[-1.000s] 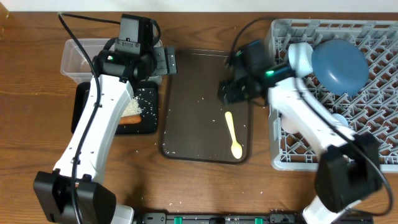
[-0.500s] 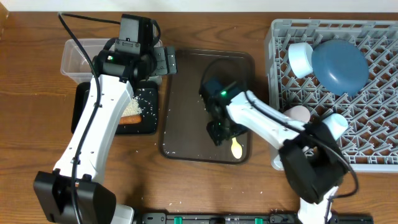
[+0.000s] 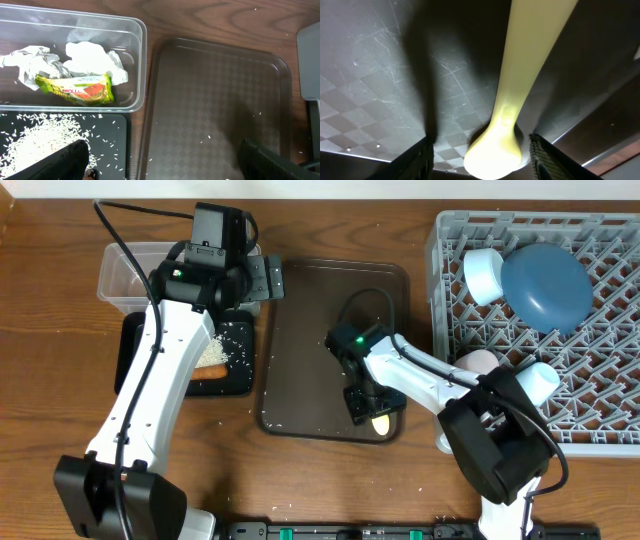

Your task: Sort waste into correct bins and load items into the dishwasher rack

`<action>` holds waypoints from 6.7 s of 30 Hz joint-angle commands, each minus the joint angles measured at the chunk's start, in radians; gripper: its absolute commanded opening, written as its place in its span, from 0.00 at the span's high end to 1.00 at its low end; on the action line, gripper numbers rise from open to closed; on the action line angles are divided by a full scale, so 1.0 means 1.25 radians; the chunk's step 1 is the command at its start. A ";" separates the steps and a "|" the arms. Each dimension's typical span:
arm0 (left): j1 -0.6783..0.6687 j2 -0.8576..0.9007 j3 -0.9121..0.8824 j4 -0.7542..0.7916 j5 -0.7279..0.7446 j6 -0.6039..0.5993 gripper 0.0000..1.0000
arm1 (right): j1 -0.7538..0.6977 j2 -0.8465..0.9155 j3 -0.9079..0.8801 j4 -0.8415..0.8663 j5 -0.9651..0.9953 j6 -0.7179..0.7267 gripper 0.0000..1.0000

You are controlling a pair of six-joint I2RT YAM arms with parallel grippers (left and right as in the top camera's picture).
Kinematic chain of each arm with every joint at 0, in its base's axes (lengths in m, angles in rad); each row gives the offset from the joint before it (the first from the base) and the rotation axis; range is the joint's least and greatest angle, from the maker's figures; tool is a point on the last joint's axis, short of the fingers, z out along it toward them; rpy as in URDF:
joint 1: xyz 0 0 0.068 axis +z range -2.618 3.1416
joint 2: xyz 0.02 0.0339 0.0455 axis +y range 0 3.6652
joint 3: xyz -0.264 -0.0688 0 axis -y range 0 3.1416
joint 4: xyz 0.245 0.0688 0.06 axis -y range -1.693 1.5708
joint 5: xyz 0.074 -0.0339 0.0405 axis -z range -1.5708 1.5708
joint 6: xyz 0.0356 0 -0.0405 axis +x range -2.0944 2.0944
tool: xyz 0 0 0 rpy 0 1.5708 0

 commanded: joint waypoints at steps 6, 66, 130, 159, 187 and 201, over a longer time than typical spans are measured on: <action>0.002 0.009 0.002 -0.002 -0.004 -0.001 0.04 | -0.007 0.008 -0.065 0.020 -0.016 0.038 0.70; 0.002 0.009 0.002 -0.002 -0.004 -0.001 0.04 | -0.106 -0.045 0.131 0.003 -0.016 -0.079 0.74; 0.002 0.009 0.002 -0.002 -0.004 -0.001 0.04 | -0.104 -0.056 0.020 0.134 0.011 -0.164 0.85; 0.002 0.009 0.002 -0.002 -0.004 -0.001 0.04 | -0.081 -0.055 -0.093 0.167 -0.099 -0.472 0.68; 0.002 0.009 0.001 -0.002 -0.004 -0.001 0.04 | -0.096 -0.056 0.099 0.174 -0.020 -0.189 0.32; 0.002 0.009 0.002 -0.002 -0.004 -0.001 0.04 | -0.138 0.008 0.097 0.197 0.034 0.149 0.38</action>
